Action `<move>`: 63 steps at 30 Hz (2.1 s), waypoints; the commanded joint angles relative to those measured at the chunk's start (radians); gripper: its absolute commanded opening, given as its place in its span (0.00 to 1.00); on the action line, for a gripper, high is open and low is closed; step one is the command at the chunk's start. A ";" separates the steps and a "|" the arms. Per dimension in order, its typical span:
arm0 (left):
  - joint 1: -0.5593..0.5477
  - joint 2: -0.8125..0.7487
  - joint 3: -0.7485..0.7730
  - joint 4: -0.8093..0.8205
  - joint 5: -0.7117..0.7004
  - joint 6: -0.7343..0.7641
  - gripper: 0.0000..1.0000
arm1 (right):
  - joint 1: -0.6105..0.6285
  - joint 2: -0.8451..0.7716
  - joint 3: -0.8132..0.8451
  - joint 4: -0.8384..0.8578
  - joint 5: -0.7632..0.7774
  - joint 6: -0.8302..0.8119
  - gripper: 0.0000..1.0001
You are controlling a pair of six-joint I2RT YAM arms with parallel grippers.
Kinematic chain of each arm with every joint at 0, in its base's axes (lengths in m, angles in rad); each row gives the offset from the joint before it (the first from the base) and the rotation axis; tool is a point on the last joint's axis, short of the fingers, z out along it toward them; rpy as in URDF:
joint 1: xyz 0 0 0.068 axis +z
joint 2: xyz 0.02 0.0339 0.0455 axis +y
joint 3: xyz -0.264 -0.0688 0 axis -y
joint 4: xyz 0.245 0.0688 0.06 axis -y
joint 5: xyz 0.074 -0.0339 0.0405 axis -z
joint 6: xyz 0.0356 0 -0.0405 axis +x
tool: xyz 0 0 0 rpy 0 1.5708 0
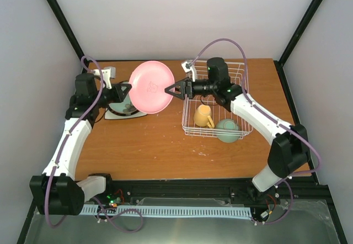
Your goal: Load the mixed dishes into the dish rack
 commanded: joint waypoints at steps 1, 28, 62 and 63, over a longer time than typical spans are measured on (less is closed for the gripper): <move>-0.016 -0.030 0.003 0.070 0.063 -0.064 0.01 | 0.020 0.043 0.034 0.086 -0.032 0.047 0.76; -0.169 0.024 0.179 -0.072 -0.389 0.047 0.89 | 0.045 -0.060 0.053 -0.023 0.322 -0.050 0.03; -0.169 -0.278 0.002 0.026 -0.844 0.164 1.00 | -0.248 -0.230 -0.105 -0.437 1.676 -0.049 0.03; -0.169 -0.276 0.001 0.028 -0.843 0.165 1.00 | -0.255 -0.222 -0.106 -0.428 1.664 -0.053 0.03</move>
